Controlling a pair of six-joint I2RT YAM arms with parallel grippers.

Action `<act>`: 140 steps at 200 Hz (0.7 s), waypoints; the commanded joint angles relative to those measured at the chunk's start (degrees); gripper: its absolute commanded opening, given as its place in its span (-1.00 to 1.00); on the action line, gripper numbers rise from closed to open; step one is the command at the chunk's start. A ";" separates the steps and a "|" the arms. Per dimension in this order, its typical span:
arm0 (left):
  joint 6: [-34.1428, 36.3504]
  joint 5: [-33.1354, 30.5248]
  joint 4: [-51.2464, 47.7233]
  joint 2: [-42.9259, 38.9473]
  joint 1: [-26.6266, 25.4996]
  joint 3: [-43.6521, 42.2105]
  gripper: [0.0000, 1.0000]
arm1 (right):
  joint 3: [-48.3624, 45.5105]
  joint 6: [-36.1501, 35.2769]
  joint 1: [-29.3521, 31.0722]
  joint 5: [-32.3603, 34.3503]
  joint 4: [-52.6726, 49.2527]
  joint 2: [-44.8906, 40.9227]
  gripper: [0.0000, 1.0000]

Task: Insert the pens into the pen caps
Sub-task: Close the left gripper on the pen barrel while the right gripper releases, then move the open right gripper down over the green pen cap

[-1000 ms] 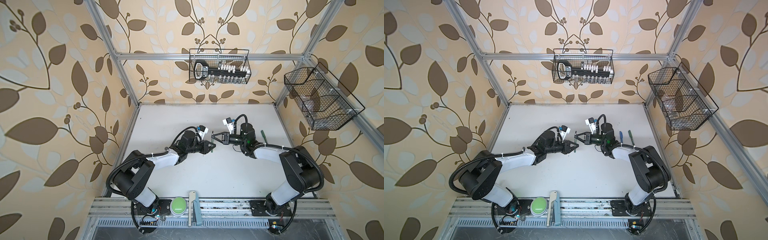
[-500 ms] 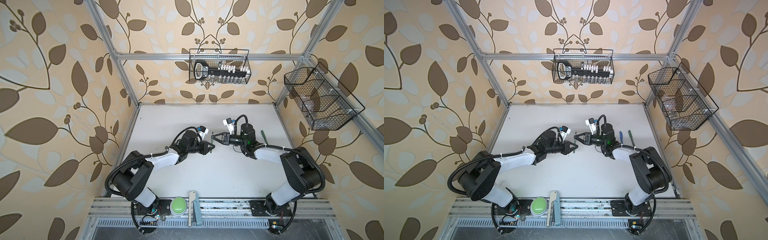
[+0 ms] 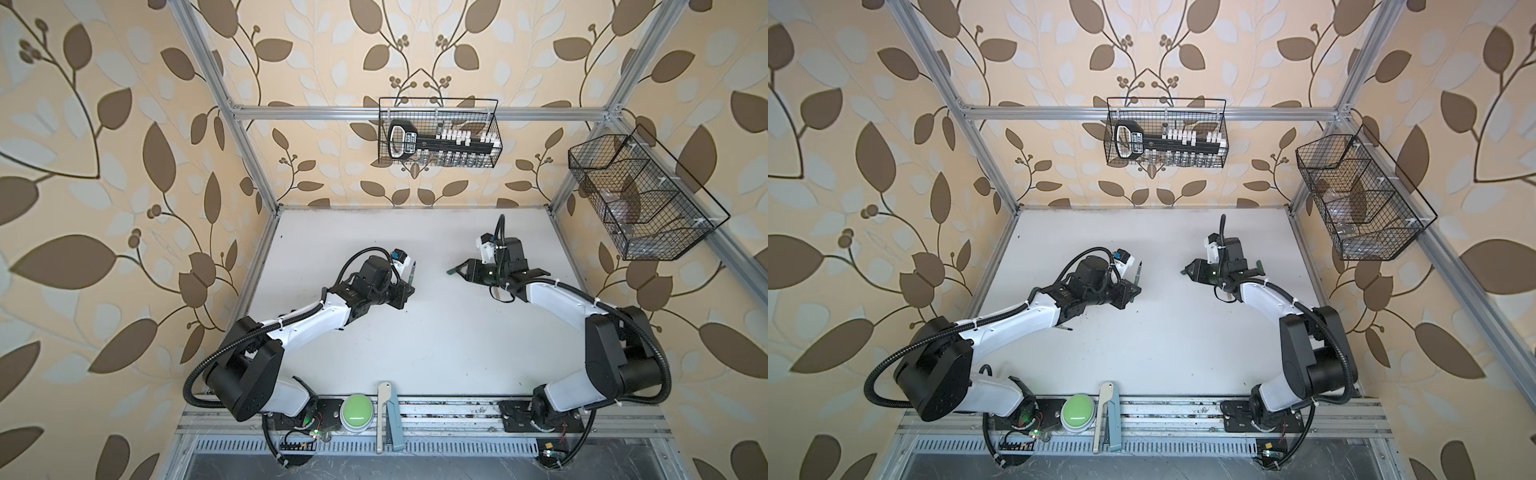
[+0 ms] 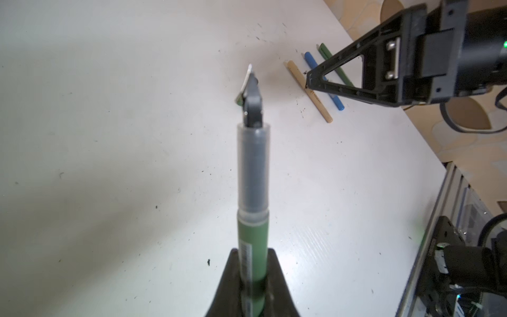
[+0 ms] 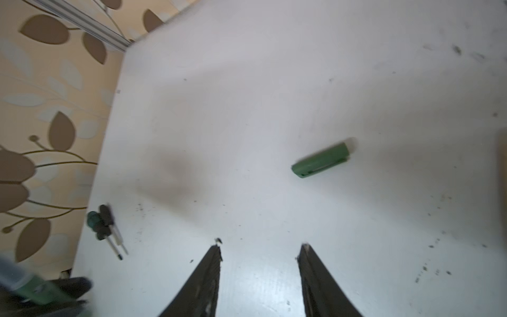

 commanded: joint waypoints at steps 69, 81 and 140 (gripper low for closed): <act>3.61 -4.10 -0.57 -4.82 0.27 -1.55 -1.00 | 10.06 -2.98 -0.39 3.05 -2.90 15.92 0.01; 3.55 -4.10 -0.29 -5.40 0.30 -1.87 -1.00 | 11.38 -3.06 -0.45 3.21 -3.07 17.54 0.00; 3.67 -4.32 -0.34 -5.90 0.30 -2.29 -1.00 | 16.16 -3.33 -1.44 2.58 -2.30 23.47 0.00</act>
